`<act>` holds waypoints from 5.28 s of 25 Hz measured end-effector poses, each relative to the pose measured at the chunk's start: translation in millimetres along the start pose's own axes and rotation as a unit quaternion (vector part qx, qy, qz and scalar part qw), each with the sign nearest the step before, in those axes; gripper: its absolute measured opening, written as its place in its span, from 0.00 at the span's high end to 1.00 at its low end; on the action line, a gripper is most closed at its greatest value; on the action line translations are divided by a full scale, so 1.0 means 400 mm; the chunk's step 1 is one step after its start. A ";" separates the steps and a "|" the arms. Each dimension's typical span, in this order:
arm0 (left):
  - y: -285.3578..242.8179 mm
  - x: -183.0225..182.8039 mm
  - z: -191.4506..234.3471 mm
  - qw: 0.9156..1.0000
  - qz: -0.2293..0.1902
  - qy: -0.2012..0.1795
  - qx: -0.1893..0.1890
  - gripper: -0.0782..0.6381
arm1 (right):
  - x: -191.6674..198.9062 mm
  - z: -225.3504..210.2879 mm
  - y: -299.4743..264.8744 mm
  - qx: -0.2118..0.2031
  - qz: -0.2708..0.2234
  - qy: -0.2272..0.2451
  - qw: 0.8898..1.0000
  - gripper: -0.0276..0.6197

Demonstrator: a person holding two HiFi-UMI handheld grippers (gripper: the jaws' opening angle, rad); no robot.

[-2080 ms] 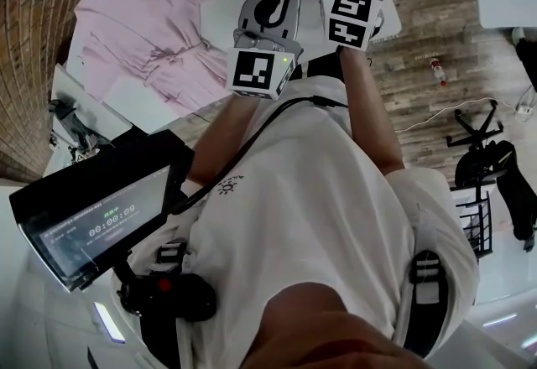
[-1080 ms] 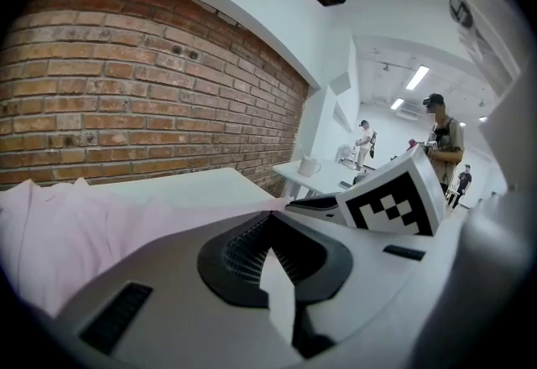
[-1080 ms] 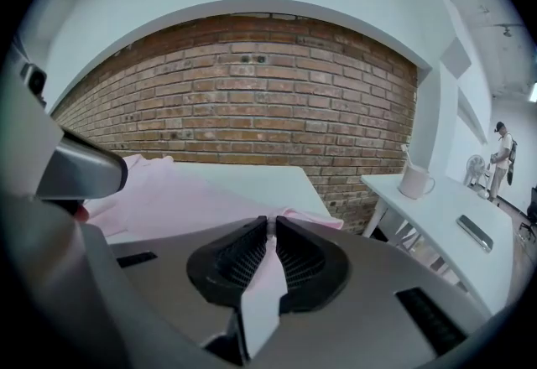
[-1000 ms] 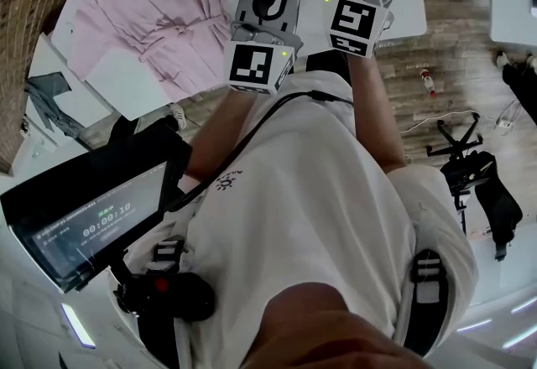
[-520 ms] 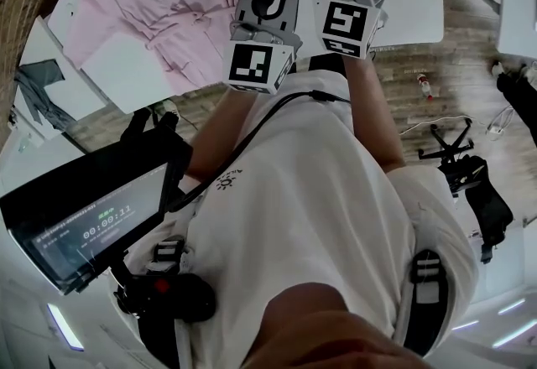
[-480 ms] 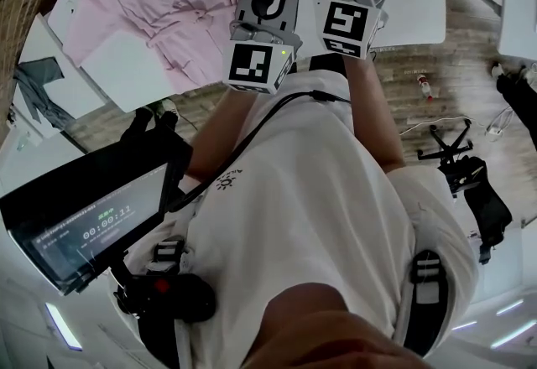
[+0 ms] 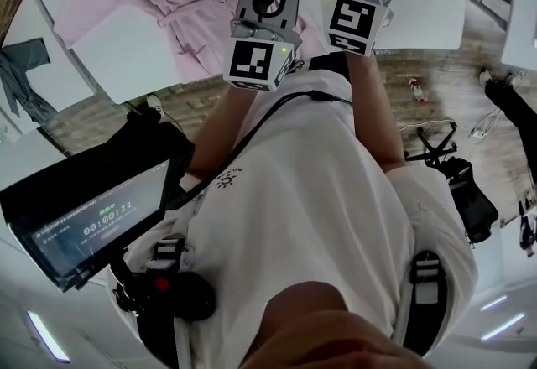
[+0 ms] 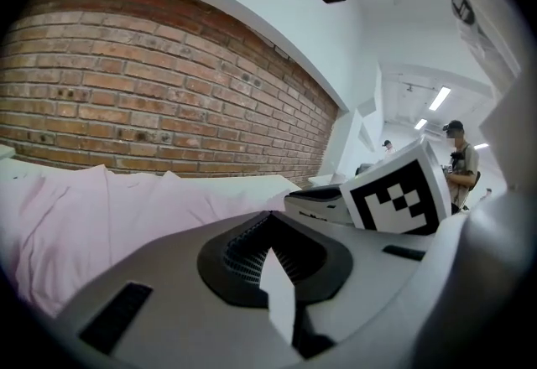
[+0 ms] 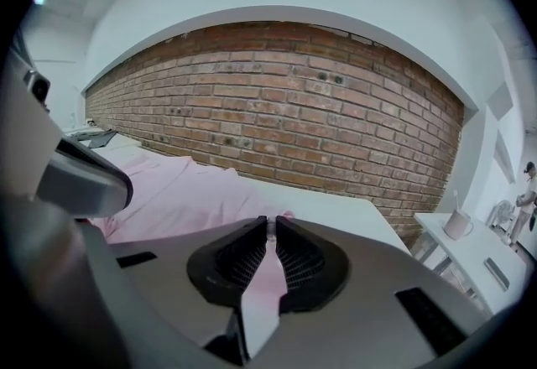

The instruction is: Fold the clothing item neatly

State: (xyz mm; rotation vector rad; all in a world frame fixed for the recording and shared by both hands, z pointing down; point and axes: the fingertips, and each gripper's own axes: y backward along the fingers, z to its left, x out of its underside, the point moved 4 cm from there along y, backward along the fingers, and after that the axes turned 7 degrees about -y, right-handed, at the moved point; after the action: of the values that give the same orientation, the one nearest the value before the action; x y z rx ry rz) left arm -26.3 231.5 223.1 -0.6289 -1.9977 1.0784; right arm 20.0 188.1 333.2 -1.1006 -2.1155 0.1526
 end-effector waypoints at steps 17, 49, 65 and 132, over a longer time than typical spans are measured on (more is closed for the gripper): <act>0.018 0.010 0.013 1.000 0.000 -0.019 -0.019 0.89 | -0.021 0.059 -0.037 -0.031 -0.010 0.003 0.999 0.90; 0.110 0.029 0.122 0.994 0.009 0.003 -0.108 0.89 | -0.092 0.267 -0.113 -0.138 -0.053 0.037 0.988 0.90; 0.136 0.036 0.150 0.990 0.010 0.015 -0.138 0.89 | -0.045 0.326 -0.131 -0.192 -0.033 0.064 0.979 0.90; 0.081 0.034 0.131 0.983 0.018 0.021 -0.181 0.89 | -0.214 0.389 -0.107 -0.324 -0.080 0.276 0.902 0.94</act>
State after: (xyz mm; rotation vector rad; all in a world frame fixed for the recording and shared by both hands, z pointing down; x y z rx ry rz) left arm -74.6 233.0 182.7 -0.8704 -2.1716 0.7161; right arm -79.3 131.0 190.9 -1.1405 -1.7377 -0.9017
